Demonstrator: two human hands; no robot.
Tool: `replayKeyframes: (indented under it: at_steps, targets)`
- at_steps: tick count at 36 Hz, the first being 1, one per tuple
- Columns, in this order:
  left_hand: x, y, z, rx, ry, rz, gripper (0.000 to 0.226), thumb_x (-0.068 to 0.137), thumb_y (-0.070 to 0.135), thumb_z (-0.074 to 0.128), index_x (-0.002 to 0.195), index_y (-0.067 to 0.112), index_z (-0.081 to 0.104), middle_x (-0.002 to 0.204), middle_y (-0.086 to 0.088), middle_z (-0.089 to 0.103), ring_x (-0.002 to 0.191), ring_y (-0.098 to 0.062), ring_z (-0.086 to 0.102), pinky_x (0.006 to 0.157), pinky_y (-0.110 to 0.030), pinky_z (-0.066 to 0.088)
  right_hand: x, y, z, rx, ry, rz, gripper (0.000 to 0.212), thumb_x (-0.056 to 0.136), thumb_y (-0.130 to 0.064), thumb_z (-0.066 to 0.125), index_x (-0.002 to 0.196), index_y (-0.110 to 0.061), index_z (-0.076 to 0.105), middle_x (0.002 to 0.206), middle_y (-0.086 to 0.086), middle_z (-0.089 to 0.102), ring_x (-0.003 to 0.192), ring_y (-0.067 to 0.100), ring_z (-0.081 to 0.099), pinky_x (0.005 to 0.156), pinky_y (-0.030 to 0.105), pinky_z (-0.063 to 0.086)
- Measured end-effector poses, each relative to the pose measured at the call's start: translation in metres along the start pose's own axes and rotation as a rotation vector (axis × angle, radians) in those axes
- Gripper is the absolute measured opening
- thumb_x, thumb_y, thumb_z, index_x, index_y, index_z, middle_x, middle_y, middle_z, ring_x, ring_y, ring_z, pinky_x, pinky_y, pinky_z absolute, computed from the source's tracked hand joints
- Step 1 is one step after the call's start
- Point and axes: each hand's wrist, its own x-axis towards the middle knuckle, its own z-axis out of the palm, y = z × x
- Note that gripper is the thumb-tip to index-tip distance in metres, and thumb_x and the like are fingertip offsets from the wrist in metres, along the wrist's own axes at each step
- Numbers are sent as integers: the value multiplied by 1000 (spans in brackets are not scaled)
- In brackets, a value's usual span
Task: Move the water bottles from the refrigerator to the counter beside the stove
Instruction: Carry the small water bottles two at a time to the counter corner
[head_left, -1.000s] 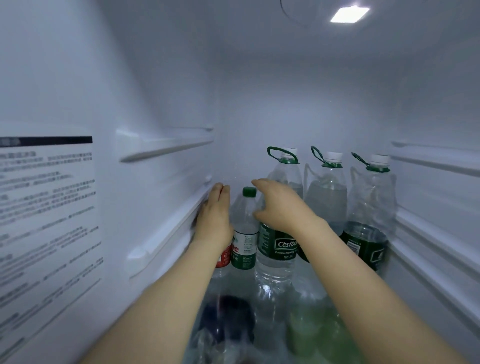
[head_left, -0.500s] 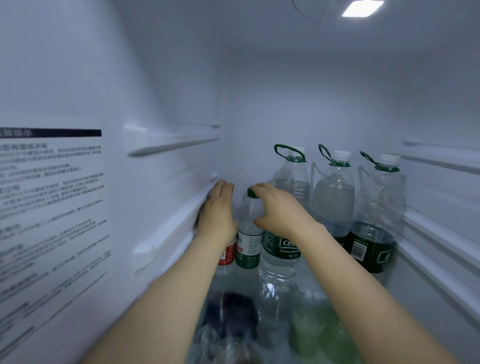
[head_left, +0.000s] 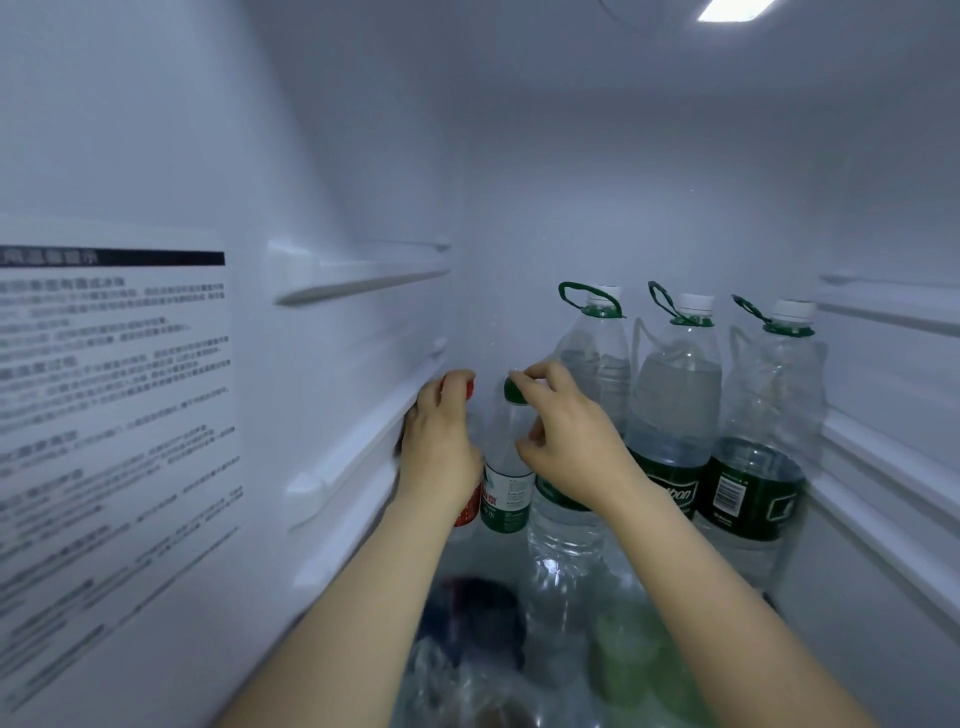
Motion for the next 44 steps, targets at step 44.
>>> replayKeyframes:
  at_steps: [44]
  targets:
    - [-23, -3, -7, -148, -113, -160, 73, 70, 9, 77, 131, 12, 36, 118, -9, 57, 109, -31, 54, 93, -47, 48, -33, 9, 14, 466, -29, 225, 60, 74, -18, 79, 123, -28, 47, 101, -22, 55, 64, -13, 51, 60, 6, 39]
